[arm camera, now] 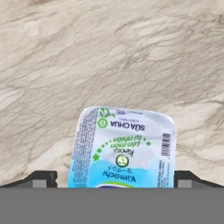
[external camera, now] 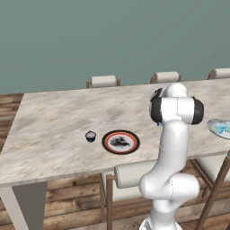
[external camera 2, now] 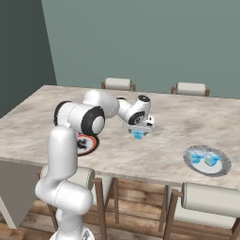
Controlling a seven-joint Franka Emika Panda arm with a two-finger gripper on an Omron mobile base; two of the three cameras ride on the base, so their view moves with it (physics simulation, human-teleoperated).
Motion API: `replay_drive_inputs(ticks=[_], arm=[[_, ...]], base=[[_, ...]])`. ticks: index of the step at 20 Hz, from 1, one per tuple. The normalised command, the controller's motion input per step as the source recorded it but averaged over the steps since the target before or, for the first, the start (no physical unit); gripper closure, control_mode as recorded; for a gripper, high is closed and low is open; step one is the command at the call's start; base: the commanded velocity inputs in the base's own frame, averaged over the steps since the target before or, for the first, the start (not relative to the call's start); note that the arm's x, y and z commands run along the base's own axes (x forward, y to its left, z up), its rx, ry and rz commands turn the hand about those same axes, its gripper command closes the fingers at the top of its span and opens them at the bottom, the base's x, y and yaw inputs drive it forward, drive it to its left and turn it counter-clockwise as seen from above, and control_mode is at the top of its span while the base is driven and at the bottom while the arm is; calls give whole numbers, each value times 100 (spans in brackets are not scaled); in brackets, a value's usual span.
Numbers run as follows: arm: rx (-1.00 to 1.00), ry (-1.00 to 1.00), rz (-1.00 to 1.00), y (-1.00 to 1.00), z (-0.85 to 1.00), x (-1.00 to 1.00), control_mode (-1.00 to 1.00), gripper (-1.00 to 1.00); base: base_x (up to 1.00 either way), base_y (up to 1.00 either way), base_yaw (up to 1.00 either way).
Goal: Place two yogurt containers on each plate.
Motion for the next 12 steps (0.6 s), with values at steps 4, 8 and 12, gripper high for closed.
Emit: replay_drive_inputs(ticks=[4, 8, 12], arm=[[-5, 1, 0, 0, -1, 10, -100, -100], [0, 2, -2, 0, 0, 35, -100, -100], [0, 3, -2, 0, -6, 36, -100, -100]], base=[[0, 0, 0], [0, 0, 0], [0, 0, 0]])
